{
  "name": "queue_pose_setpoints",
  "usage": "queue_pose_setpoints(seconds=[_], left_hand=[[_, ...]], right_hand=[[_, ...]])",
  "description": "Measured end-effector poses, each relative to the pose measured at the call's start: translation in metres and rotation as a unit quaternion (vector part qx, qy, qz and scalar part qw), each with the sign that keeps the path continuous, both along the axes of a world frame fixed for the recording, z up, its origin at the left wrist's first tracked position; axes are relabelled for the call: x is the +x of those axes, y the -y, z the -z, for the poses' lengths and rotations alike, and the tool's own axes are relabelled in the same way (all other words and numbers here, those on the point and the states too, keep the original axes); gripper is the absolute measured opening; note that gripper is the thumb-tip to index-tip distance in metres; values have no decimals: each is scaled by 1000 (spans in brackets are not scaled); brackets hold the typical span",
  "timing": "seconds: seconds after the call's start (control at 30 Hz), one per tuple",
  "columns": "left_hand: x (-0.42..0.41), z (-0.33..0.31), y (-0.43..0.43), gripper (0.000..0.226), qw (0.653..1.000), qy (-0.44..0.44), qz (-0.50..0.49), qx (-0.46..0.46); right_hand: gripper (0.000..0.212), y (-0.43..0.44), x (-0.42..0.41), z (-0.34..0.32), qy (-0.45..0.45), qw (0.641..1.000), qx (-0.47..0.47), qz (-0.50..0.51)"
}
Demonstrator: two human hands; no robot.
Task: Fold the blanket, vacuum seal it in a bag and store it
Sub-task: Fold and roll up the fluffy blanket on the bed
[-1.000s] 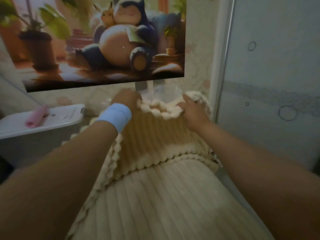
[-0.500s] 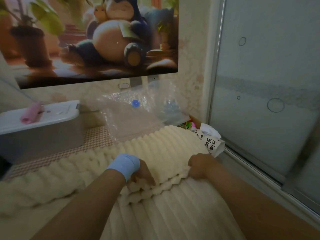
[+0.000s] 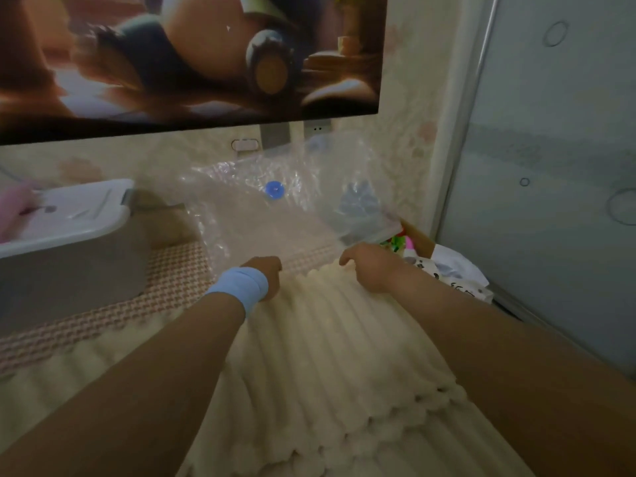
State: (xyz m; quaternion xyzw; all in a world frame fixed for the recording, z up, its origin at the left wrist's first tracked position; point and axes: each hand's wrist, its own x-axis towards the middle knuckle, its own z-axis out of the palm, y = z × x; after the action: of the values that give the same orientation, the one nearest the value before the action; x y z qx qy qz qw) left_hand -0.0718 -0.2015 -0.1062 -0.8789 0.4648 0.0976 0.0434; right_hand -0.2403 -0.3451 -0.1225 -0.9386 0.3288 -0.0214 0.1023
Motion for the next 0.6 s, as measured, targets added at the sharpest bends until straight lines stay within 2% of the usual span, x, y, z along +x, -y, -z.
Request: queue_pose_setpoints(seconds=[0.07,0.2,0.33,0.4,0.43,0.5,0.6], left_hand=[[14,16,15,49,999,4,1,54],[37,49,37,54,978,13,25,208],[48,47,44,54,965,1,52,258],[48,34,43,51,962,-18,47,268],[50,24,42,52,964,-14,47,263],[64,-2,46,52,978,29,31,202],[99,-38,60,34,993,118,-6,25]], right_hand=[[56,16,16,11,-16,1000,-20,-10],[52,47,42,35,-15,1000,7,-19],[62,57,54,43,-175,984,4,-25],[56,59,59,38,-210,977,-27,-21],[50,60,62,31,-196,979,-55,-12],[41,66,67,12,-104,988,-110,19],[32,75,77,-19,88,981,-164,61]])
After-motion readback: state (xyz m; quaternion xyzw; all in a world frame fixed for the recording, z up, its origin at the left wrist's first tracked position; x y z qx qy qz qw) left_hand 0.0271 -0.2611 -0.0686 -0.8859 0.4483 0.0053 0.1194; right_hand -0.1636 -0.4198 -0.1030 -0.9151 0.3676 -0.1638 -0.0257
